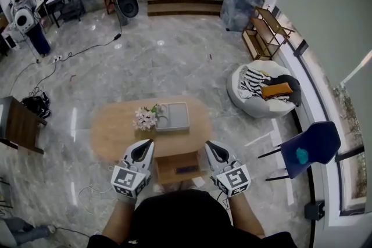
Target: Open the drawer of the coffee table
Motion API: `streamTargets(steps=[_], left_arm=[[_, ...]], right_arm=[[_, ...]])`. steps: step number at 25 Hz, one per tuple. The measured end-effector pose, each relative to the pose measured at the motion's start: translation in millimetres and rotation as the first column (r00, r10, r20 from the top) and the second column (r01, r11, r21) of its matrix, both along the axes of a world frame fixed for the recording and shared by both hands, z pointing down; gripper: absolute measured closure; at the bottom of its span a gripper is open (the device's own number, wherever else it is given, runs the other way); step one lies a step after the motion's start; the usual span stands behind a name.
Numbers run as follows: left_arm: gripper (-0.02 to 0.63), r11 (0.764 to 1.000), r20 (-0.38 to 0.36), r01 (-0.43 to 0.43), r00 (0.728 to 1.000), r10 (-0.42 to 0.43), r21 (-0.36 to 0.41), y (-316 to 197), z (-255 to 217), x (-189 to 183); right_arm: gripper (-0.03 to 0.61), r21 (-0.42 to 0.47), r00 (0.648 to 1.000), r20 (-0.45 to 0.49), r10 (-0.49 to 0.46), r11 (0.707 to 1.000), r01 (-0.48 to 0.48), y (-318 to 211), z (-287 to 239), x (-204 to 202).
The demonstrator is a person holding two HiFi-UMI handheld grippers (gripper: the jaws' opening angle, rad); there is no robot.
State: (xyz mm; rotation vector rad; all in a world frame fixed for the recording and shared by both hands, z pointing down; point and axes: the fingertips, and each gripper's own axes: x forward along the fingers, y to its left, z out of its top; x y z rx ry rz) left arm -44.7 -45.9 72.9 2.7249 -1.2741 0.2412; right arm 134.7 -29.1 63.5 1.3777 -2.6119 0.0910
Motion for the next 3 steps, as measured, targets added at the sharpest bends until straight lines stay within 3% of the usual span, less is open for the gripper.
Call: streamTargets(steps=[3], left_arm=[[0.599, 1.000, -0.002, 0.007, 1.000, -0.007, -0.018, 2.0, -0.4, 2.1]], right_arm=[[0.580, -0.001, 1.000, 0.004, 0.001, 1.000, -0.001, 2.2, 0.1, 1.4]])
